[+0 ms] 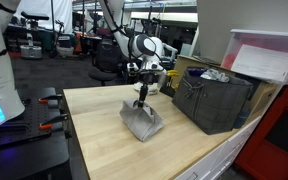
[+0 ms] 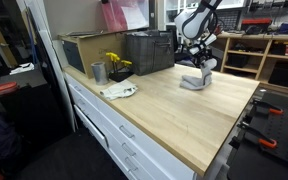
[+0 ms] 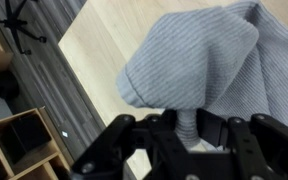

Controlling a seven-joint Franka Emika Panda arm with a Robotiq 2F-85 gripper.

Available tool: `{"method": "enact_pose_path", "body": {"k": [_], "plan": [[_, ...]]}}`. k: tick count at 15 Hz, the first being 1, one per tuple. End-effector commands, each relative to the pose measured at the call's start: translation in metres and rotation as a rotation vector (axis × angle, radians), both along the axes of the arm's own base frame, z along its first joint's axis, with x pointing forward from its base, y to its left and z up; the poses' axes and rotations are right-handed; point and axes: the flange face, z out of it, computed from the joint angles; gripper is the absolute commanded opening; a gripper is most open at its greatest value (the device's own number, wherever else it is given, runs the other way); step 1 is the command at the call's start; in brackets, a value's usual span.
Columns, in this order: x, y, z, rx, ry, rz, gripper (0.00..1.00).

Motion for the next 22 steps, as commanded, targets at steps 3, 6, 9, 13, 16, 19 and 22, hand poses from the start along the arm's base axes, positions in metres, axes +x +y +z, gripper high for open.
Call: {"method": "enact_pose_path", "body": {"k": [3, 6, 9, 13, 16, 19, 22], "plan": [[0.046, 0.004, -0.004, -0.043, 0.015, 0.054, 0.03], [0.073, 0.013, -0.007, -0.062, -0.018, 0.080, 0.03], [0.094, 0.021, -0.010, -0.060, -0.044, 0.096, 0.11], [0.103, 0.020, -0.008, -0.050, -0.070, 0.103, 0.51], [0.098, 0.009, -0.003, -0.067, -0.090, 0.077, 0.74], [0.088, -0.009, 0.004, -0.066, -0.106, 0.028, 0.96], [0.079, -0.032, 0.007, 0.024, -0.135, -0.028, 1.00]]}}
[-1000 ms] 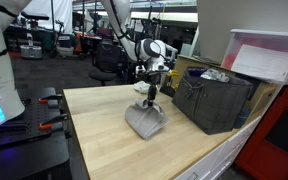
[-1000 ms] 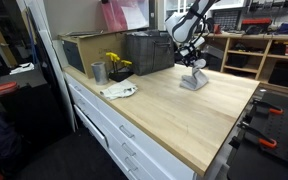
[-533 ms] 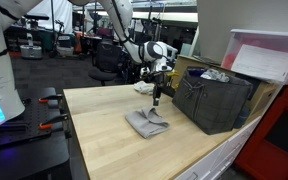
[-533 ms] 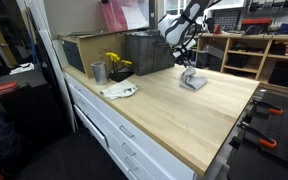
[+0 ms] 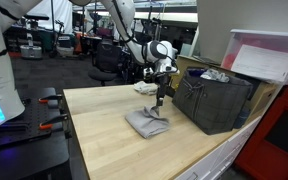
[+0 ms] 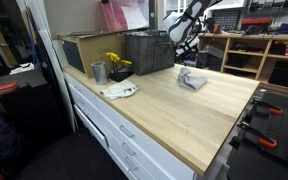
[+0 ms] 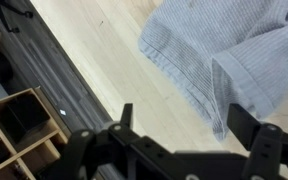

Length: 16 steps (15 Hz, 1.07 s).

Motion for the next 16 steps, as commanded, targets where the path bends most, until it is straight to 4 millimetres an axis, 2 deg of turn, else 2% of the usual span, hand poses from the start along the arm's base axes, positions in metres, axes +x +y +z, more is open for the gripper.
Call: {"method": "enact_pose_path", "body": {"k": [1, 4, 7, 11, 16], "plan": [[-0.013, -0.024, 0.012, 0.121, -0.038, -0.058, 1.00], [-0.027, -0.047, 0.007, 0.135, -0.016, -0.170, 1.00], [-0.038, -0.056, 0.002, 0.122, 0.037, -0.205, 1.00], [-0.038, -0.045, -0.006, 0.162, 0.096, -0.204, 1.00], [-0.043, -0.024, -0.031, 0.300, 0.187, -0.203, 1.00]]}}
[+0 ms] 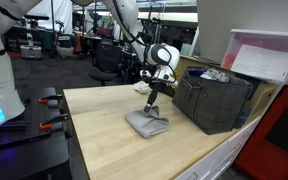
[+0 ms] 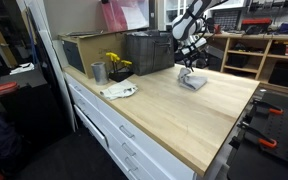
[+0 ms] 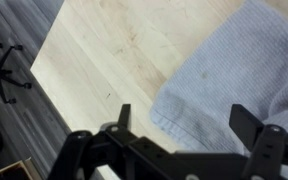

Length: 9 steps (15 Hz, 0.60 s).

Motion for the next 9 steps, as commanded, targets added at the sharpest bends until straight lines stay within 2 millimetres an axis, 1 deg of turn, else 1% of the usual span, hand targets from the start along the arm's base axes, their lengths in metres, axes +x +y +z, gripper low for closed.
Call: {"method": "enact_pose_path", "body": {"k": [1, 2, 4, 5, 9], "plan": [[0.002, 0.007, -0.010, 0.128, -0.003, -0.006, 1.00], [0.008, 0.009, -0.012, 0.131, -0.048, -0.019, 1.00], [0.024, 0.010, -0.014, 0.041, -0.144, -0.009, 1.00], [0.035, 0.010, -0.012, -0.003, -0.205, 0.016, 1.00], [0.063, 0.011, -0.011, -0.177, -0.354, 0.083, 1.00]]}}
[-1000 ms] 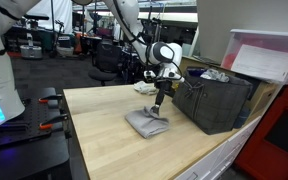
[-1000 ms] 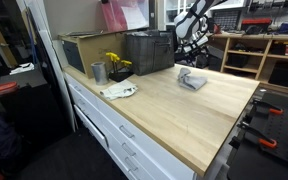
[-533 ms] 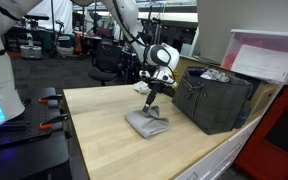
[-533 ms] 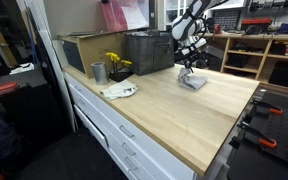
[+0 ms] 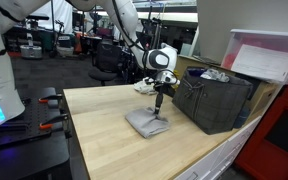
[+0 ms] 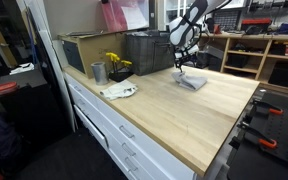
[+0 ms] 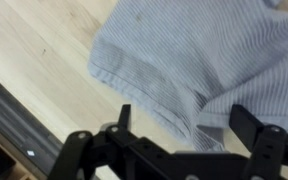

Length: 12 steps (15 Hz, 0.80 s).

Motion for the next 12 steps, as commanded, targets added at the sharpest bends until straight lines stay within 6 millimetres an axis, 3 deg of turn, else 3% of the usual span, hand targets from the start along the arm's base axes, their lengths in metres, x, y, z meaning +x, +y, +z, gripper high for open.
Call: {"method": "enact_pose_path", "body": {"k": [1, 5, 8, 10, 12], "plan": [[0.024, 0.002, 0.003, -0.120, -0.121, 0.025, 1.00], [0.028, 0.003, 0.015, -0.166, -0.190, 0.011, 1.00], [0.007, -0.023, 0.032, -0.291, -0.193, -0.120, 1.00], [-0.011, -0.037, 0.025, -0.328, -0.118, -0.179, 1.00], [-0.025, -0.037, 0.010, -0.280, -0.031, -0.178, 1.00]]}}
